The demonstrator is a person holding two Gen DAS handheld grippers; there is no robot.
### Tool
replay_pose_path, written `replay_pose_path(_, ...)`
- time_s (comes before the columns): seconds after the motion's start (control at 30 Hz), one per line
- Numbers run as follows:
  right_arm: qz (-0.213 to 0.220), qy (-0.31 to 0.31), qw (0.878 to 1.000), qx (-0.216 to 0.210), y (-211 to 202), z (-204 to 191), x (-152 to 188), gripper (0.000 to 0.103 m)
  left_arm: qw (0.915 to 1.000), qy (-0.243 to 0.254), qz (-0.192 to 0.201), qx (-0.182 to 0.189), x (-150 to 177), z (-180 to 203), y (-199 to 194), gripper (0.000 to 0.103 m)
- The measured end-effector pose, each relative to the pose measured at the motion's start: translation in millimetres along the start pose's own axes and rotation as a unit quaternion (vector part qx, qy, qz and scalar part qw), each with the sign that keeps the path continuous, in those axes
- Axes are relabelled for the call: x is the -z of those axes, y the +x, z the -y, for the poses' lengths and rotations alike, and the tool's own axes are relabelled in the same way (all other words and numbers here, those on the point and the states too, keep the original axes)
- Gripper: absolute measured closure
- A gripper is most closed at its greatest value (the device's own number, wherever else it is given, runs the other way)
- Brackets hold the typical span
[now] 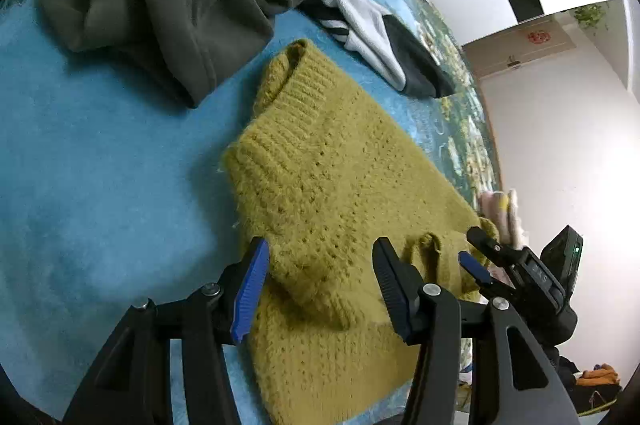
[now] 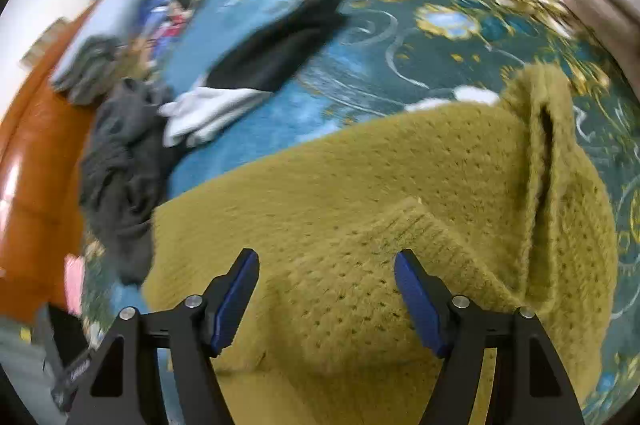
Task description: Fold clothes
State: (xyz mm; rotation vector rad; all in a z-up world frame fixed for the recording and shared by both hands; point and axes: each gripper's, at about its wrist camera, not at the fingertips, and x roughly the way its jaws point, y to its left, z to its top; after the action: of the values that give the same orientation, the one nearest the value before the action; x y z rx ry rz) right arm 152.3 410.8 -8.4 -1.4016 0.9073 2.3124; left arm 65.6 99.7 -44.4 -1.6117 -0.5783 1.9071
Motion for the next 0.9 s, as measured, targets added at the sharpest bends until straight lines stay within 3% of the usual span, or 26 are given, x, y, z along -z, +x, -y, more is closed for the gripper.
replay_pose_path(0.23,0.01,-0.023,0.997,0.079,18,-16,8,0.03,0.9981,0.012,-0.002,-0.06,4,-4,6,0.049)
replay_pose_path(0.33,0.014,-0.028,0.996,0.08,14,-9,16,0.059,0.9977,0.007,-0.012,-0.066,6,-15,4,0.049)
replay_pose_path(0.4,0.016,-0.008,0.999,0.049,4,5,19,0.087,0.9982,-0.001,-0.021,-0.057,8,-21,5,0.049)
replay_pose_path(0.47,0.018,0.015,1.0,-0.001,-6,20,26,0.099,0.999,-0.013,-0.026,-0.035,9,-27,5,0.049)
replay_pose_path(0.57,0.025,0.029,0.999,-0.029,-21,36,39,0.1,0.9991,-0.028,-0.03,-0.006,8,-28,11,0.049)
replay_pose_path(0.8,0.04,0.021,0.997,-0.06,-38,35,43,0.095,0.9992,-0.01,-0.029,-0.025,9,-11,17,0.05)
replay_pose_path(0.83,0.039,0.019,0.997,-0.063,-38,33,42,0.095,0.9991,-0.001,-0.024,-0.034,9,-9,16,0.054)
replay_pose_path(0.87,0.032,0.02,0.997,-0.066,-36,29,40,0.094,0.9988,0.007,-0.02,-0.043,10,-7,15,0.056)
replay_pose_path(0.9,0.028,0.021,0.997,-0.065,-34,25,38,0.083,0.9987,0.009,-0.019,-0.046,10,-6,15,0.058)
